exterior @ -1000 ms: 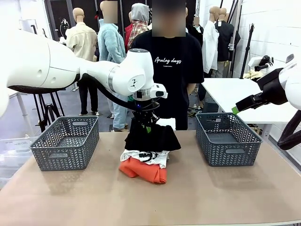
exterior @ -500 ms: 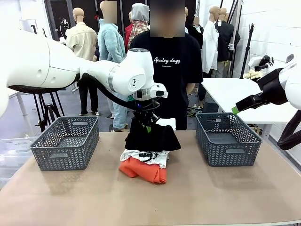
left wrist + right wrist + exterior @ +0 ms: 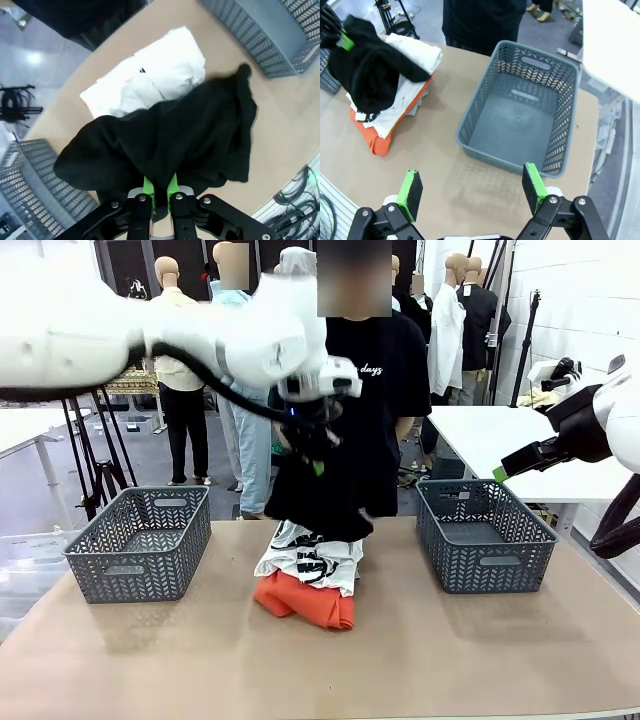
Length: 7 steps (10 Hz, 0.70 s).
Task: Sort the tops and bottoms.
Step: Lift clothes from the center of the table with your left hand.
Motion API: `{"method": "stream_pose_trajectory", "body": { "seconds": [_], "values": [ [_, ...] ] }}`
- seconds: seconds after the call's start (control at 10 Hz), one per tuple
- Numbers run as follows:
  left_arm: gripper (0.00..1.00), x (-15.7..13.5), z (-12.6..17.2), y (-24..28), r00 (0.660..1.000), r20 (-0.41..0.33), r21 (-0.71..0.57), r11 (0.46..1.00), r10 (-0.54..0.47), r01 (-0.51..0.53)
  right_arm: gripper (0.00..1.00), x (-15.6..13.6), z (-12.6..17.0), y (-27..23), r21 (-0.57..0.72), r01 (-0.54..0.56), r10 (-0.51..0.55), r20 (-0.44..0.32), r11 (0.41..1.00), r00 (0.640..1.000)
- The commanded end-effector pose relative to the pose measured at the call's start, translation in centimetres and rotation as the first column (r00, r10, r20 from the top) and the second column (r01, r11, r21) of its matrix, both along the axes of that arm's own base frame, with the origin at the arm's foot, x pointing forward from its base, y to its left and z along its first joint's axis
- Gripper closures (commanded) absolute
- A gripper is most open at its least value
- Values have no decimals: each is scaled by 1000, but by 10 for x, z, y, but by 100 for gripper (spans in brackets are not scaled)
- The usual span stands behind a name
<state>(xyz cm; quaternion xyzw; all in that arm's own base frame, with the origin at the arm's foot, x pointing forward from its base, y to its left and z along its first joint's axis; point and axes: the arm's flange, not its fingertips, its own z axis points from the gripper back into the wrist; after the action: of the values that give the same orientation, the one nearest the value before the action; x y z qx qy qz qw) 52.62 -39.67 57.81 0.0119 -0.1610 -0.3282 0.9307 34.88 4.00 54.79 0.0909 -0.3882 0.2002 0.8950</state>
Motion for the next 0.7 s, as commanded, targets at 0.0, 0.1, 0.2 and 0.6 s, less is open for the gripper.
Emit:
{"method": "stream_pose_trajectory", "body": {
  "seconds": [0.0, 0.1, 0.2, 0.6],
  "values": [
    [100, -14, 37, 0, 998, 65, 13, 1000, -2, 1, 0, 1, -1, 1, 18, 3, -2, -3, 1000, 1000],
    [100, -23, 52, 0, 999, 21, -16, 999, -33, 33, 0, 1, -1, 1, 18, 3, -2, -3, 1000, 1000],
    [100, -28, 64, 1, 997, 76, -20, 999, -26, 28, 0, 1, -1, 1, 18, 3, -2, -3, 1000, 1000],
    [100, -33, 73, 0, 997, 72, -21, 1000, -19, 21, 0, 1, -1, 1, 18, 3, -2, -3, 1000, 1000]
  ]
}}
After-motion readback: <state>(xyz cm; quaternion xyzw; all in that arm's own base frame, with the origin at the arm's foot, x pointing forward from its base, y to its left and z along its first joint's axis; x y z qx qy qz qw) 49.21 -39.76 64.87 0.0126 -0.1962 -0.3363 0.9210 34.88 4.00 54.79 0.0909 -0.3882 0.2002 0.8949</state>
